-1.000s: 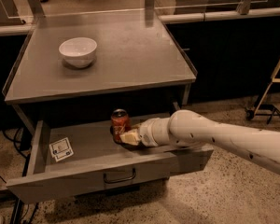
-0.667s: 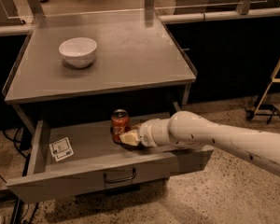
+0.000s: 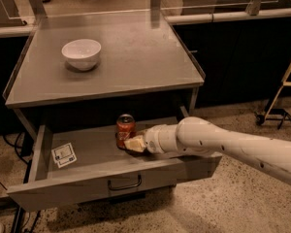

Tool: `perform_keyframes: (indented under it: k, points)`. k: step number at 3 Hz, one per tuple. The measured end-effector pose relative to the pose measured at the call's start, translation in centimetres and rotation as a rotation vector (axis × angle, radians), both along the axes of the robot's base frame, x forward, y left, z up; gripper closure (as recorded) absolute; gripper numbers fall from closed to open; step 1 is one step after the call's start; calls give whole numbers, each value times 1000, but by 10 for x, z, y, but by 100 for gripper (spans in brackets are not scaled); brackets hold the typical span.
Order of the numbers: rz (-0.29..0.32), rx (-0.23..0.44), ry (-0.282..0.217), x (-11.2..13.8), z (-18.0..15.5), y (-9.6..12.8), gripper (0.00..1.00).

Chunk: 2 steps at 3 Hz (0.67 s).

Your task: Place coke can into top drawer

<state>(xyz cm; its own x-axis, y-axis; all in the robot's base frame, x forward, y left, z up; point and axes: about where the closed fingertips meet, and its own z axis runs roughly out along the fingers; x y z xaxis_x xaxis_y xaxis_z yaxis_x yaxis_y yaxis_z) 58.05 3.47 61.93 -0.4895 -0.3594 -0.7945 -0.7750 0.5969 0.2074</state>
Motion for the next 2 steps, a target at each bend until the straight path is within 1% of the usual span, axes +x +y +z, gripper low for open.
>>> perform_keyframes:
  k: [2]
  points:
    - [0, 0, 0, 0, 0, 0, 35]
